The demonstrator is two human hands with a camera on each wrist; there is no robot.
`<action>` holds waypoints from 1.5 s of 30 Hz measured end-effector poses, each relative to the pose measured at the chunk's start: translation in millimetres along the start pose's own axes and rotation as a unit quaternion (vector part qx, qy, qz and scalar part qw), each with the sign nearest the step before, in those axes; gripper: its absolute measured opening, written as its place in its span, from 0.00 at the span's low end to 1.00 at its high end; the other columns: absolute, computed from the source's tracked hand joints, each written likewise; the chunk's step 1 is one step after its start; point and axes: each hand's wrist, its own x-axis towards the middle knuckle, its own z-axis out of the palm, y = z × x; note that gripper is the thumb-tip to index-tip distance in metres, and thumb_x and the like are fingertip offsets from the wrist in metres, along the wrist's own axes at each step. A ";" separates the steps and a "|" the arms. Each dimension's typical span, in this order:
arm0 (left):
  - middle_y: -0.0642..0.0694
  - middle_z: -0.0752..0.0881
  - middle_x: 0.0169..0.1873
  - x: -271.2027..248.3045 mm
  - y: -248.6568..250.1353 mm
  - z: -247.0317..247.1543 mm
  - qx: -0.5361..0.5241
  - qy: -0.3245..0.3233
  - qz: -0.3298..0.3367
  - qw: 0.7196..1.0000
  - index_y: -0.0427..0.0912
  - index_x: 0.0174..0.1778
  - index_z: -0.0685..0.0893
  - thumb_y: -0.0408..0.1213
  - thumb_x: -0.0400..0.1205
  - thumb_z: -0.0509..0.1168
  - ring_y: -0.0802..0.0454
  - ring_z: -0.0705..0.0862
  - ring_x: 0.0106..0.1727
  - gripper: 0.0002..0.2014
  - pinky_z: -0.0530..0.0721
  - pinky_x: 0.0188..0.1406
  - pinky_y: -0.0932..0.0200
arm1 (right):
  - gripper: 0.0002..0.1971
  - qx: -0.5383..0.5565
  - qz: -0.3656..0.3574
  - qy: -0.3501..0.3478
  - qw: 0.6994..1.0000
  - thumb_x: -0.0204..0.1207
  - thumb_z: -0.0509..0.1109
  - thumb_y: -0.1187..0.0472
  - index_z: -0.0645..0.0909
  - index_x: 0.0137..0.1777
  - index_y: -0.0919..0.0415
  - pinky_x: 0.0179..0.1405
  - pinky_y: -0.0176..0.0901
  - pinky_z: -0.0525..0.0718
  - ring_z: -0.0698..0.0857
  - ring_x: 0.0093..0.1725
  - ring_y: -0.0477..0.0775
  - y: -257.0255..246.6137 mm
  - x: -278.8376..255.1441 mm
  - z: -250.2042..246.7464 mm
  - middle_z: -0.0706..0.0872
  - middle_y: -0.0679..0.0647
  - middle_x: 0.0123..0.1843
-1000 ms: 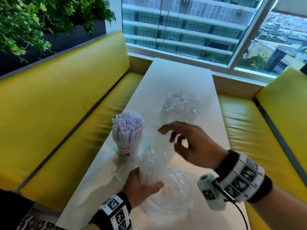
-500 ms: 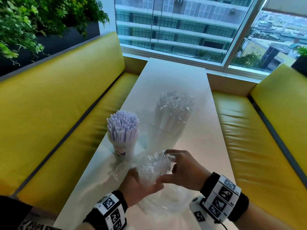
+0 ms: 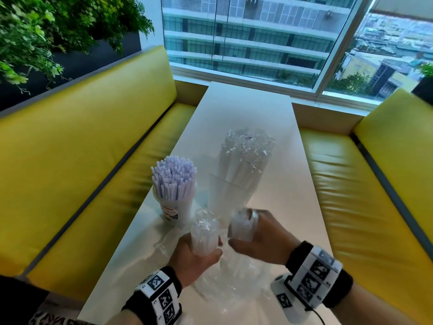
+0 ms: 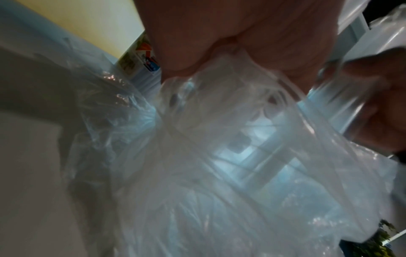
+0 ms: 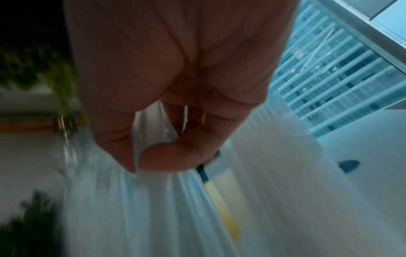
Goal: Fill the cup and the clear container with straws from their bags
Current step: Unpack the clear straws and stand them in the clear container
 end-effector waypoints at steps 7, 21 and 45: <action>0.46 0.92 0.37 1.3 -6.8 4.5 -0.036 0.004 -0.012 0.999 0.50 0.37 0.90 0.41 0.59 0.77 0.50 0.91 0.41 0.11 0.89 0.45 0.57 | 0.07 0.161 -0.011 0.071 0.984 0.73 0.77 0.73 0.86 0.44 0.60 0.21 0.39 0.83 0.84 0.23 0.46 -44.9 38.1 -113.0 0.91 0.51 0.38; 0.46 0.92 0.37 -0.7 -9.0 7.0 -0.072 0.008 0.000 0.997 0.52 0.35 0.90 0.44 0.58 0.76 0.50 0.91 0.42 0.11 0.89 0.47 0.59 | 0.07 0.156 -0.011 0.101 0.982 0.69 0.76 0.61 0.86 0.47 0.56 0.32 0.46 0.83 0.85 0.39 0.52 -31.6 120.6 -160.6 0.90 0.51 0.48; 0.49 0.91 0.33 -2.5 -0.8 6.9 -0.076 0.012 -0.019 0.997 0.44 0.35 0.88 0.29 0.65 0.77 0.58 0.90 0.37 0.07 0.85 0.39 0.69 | 0.43 -0.067 -0.081 0.191 0.976 0.70 0.79 0.42 0.65 0.82 0.50 0.68 0.29 0.73 0.74 0.75 0.45 -5.2 121.1 -104.4 0.69 0.45 0.82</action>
